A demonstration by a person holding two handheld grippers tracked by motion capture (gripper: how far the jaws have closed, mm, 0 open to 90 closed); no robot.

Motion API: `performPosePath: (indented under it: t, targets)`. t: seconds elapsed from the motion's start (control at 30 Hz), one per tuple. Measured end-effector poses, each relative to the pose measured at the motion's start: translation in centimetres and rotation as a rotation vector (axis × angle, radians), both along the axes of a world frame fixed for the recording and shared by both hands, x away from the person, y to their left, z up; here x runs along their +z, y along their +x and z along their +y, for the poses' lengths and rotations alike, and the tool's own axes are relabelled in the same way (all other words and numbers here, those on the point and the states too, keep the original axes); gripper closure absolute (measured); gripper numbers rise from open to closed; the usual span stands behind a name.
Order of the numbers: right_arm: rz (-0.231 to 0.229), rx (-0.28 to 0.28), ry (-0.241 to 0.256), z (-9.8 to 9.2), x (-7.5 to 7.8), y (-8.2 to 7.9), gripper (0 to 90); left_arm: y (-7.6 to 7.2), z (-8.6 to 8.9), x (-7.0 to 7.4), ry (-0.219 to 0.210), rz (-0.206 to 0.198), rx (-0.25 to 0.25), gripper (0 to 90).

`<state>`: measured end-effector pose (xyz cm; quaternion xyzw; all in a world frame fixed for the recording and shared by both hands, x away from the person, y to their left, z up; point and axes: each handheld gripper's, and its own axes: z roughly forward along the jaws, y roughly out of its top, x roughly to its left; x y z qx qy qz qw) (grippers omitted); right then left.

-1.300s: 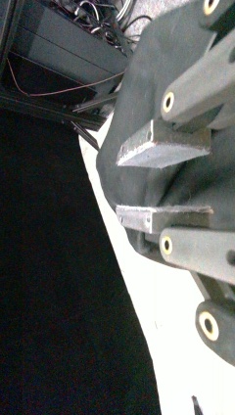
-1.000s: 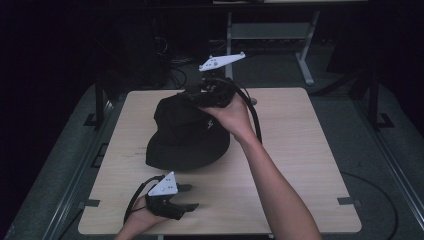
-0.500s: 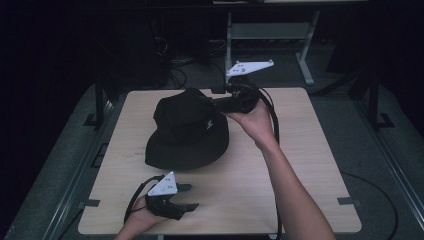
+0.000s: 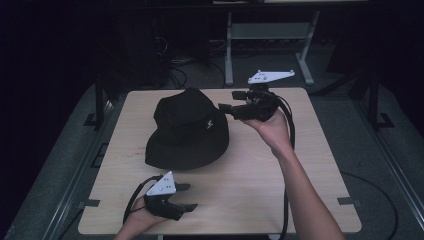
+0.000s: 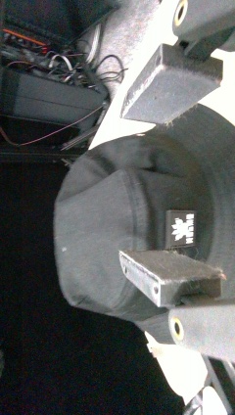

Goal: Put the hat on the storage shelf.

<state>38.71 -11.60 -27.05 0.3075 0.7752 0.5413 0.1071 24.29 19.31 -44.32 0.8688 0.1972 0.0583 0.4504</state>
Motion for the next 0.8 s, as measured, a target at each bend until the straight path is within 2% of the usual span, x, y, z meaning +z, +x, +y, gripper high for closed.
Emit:
performPosePath:
  t: [0.17,0.47,0.63,0.8]
  targets:
    - [0.007,-0.02,0.012,-1.2,-0.6,-0.3,26.5,0.1,0.1,0.0,0.01,-0.012,-0.005,30.4]
    - [0.034,-0.046,0.004,-3.1,-2.1,-1.0,26.0,-0.1,0.2,0.0,0.004,-0.006,0.001,30.0]
    - [0.051,-0.054,-0.013,-4.0,-3.0,-1.2,25.3,0.0,0.3,0.1,0.013,-0.015,-0.003,29.7]
    - [0.063,-0.058,-0.005,-4.9,-3.7,-1.7,23.8,0.1,0.4,0.1,0.012,-0.023,0.006,29.0]
